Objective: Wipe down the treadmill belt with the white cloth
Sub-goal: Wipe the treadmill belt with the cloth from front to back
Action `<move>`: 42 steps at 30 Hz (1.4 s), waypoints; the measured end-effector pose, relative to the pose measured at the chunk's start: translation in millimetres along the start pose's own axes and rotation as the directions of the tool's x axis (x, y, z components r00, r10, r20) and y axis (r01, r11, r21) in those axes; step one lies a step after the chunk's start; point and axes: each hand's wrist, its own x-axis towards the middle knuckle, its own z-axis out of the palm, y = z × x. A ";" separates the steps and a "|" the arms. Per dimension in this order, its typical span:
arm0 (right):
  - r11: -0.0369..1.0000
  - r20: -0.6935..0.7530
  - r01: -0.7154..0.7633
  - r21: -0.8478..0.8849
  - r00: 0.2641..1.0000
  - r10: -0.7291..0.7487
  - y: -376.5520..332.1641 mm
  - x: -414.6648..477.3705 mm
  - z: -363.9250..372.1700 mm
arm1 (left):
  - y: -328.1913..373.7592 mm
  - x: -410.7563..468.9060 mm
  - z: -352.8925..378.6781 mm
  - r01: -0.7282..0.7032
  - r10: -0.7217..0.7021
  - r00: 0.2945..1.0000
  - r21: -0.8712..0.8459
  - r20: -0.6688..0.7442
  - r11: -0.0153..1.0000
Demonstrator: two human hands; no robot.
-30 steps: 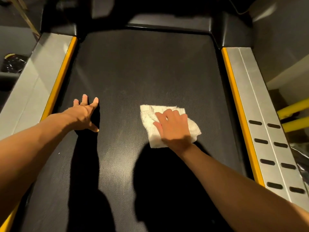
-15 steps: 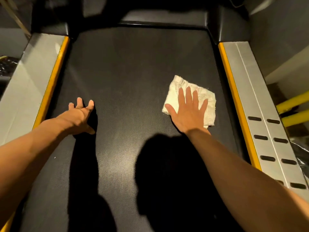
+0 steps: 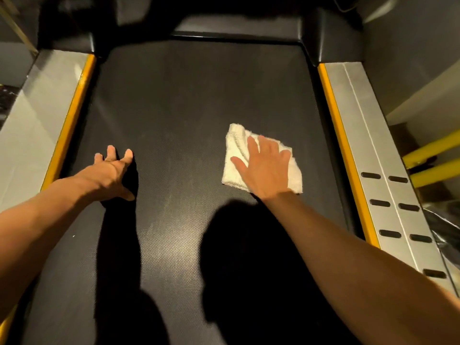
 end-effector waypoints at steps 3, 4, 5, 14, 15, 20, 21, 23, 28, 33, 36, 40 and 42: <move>0.991 -0.252 0.103 -0.081 0.960 -0.121 -26.0 -23.2 5.8 | 0.4 -0.4 -0.4 0.010 -0.010 1.000 -0.013 0.011 1.000; 0.983 -0.329 0.172 -0.071 0.926 -0.185 -34.0 -35.4 10.0 | 0.4 -0.6 -0.2 0.006 -0.005 1.000 -0.018 0.007 1.000; 0.963 -0.357 0.266 -0.048 0.896 -0.266 -41.5 -45.9 9.7 | 0.0 -0.9 0.3 0.000 0.000 1.000 -0.024 0.002 1.000; 0.962 -0.199 -0.031 0.271 0.976 0.087 6.6 11.2 -13.8 | 0.5 -3.0 1.0 -0.031 0.031 0.999 -0.027 -0.028 0.999; 0.975 -0.202 -0.046 0.216 0.975 0.091 7.3 11.4 -9.9 | 1.6 -3.0 -0.8 -0.024 0.023 0.999 -0.041 -0.027 0.999; 0.913 -0.335 0.405 0.051 0.868 -0.366 -49.7 -47.0 4.2 | 2.2 -4.0 4.4 -0.017 0.012 0.998 -0.077 -0.063 0.997; 0.900 -0.315 0.431 0.066 0.865 -0.391 -48.0 -47.0 0.0 | 2.4 -3.7 7.3 -0.016 0.010 0.997 -0.080 -0.078 0.997; 0.940 -0.227 0.291 0.179 0.942 -0.249 -27.8 -25.9 -9.3 | 1.8 -3.2 10.8 -0.011 0.003 0.996 -0.079 -0.094 0.997; 0.952 -0.252 -0.074 0.296 0.955 0.153 33.9 13.4 -9.4 | 4.2 -2.7 14.9 -0.022 0.005 0.988 -0.109 -0.152 0.994; 0.878 -0.318 0.371 0.302 0.907 -0.274 -5.5 -32.0 5.9 | 6.6 -8.5 31.1 -0.033 0.019 0.973 -0.057 -0.229 0.998; 0.859 -0.343 0.369 0.356 0.906 -0.247 1.9 -26.6 0.1 | 4.9 -9.7 35.7 -0.055 0.049 0.962 -0.011 -0.269 0.998; 0.920 -0.322 0.105 0.377 0.946 0.024 35.5 14.9 -7.9 | 2.8 -6.4 36.5 -0.052 0.050 0.966 -0.002 -0.252 0.999; 0.921 -0.319 0.047 0.386 0.944 0.086 38.2 21.5 -9.9 | 2.0 -5.1 36.1 -0.053 0.051 0.967 -0.001 -0.252 0.999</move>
